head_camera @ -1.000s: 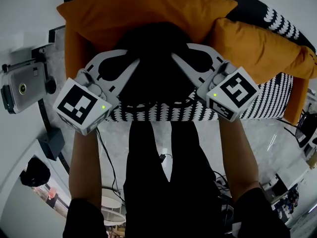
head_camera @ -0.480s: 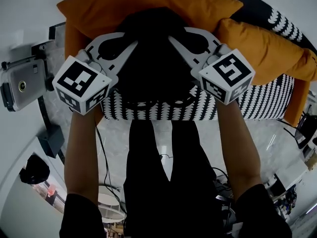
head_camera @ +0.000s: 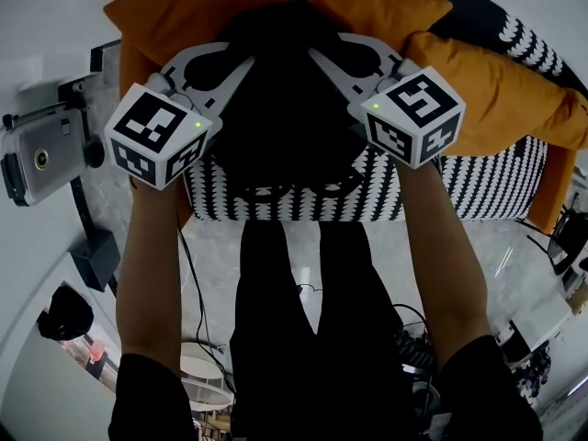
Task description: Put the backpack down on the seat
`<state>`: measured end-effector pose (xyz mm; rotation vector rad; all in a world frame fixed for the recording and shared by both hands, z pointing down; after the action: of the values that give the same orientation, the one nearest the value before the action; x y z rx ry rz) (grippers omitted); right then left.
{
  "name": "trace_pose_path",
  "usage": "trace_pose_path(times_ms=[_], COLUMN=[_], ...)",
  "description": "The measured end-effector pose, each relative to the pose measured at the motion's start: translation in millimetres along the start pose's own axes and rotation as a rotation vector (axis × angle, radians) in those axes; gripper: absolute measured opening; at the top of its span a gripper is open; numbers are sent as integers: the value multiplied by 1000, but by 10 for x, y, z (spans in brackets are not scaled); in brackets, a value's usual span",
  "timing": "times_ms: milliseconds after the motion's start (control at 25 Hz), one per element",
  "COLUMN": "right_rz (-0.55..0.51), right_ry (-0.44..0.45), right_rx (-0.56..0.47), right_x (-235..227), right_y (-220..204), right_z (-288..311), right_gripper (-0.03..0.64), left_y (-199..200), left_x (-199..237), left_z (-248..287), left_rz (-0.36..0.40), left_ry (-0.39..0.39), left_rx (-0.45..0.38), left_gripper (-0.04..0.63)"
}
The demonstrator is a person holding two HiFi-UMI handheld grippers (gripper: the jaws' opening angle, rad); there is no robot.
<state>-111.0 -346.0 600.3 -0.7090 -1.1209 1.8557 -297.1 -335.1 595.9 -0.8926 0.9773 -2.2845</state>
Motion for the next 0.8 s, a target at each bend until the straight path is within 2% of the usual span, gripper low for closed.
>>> trace_pose_path(times_ms=[320, 480, 520, 600, 800], right_rz=[-10, 11, 20, 45, 84], right_ry=[-7, -19, -30, -57, -109], right_rx=[-14, -25, -30, -43, -82], right_x=[49, 66, 62, 52, 11], right_y=[58, 24, 19, 3, 36], right_z=[-61, -103, -130, -200, -406], right_gripper=[41, 43, 51, 77, 80], left_y=[-14, -60, -69, -93, -83], left_x=[-11, -12, -5, 21, 41], left_z=[-58, -88, -110, -177, -392], left_rz=[-53, -47, -47, -60, -78], left_ry=[0, 27, 43, 76, 99], left_rx=[-44, -68, -76, -95, -135], left_gripper=[25, 29, 44, 138, 144])
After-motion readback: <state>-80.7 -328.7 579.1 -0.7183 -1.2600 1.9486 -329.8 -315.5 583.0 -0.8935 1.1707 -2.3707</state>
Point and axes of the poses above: the fingertips, and each gripper's own axes: z forward along the fingers, x to its left, y out of its top, the point moved 8 cm from there along -z, backward along the fingers, and after that the axes turned 15 degrees about -z, right-handed, at the moved point
